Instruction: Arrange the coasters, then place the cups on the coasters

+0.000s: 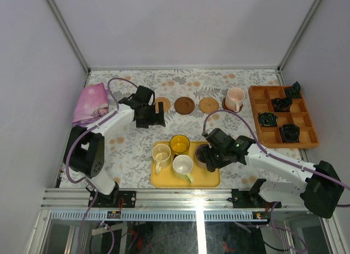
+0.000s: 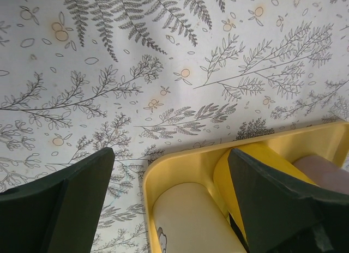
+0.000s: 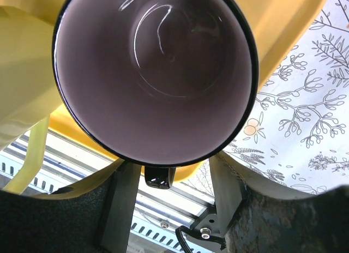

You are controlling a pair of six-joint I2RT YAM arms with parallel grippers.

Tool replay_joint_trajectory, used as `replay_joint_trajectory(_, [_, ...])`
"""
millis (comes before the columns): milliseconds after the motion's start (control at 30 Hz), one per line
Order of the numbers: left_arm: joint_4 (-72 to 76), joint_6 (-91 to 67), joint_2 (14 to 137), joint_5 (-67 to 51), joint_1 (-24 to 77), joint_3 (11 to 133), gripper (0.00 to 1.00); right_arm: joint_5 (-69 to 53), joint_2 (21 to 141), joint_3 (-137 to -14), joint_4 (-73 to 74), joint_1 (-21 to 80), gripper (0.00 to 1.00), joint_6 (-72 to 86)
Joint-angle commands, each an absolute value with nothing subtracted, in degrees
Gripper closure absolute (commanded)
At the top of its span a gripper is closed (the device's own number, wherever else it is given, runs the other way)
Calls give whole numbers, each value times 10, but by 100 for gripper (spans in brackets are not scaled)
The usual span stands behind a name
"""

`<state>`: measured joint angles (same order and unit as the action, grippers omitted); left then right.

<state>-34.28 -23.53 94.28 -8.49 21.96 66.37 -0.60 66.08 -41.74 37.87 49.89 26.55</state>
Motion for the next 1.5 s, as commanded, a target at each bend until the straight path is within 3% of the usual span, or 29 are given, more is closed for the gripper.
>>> replay_joint_trajectory(0, [-320,-241,919,-79,205,676,14,-6,657,-411,348,502,41,263])
replay_joint_trajectory(167, [-317,-244,915,-81,197,669,14,-6,668,-409,333,501,45,254])
replay_joint_trajectory(467, [-313,-249,916,-87,193,666,14,-5,684,-411,318,503,65,248])
replay_joint_trajectory(600, [-313,-249,920,-88,192,670,14,-3,687,-415,318,502,77,241])
replay_joint_trajectory(700, [-313,-249,924,-90,191,672,14,0,688,-419,320,502,99,239])
replay_joint_trajectory(933, [-311,-248,927,-91,189,679,14,21,678,-438,329,502,100,226])
replay_joint_trajectory(1167, [-303,-250,932,-97,187,689,14,118,650,-499,355,501,100,219])
replay_joint_trajectory(1467, [-289,-254,948,-102,181,709,14,227,708,-613,382,486,100,194])
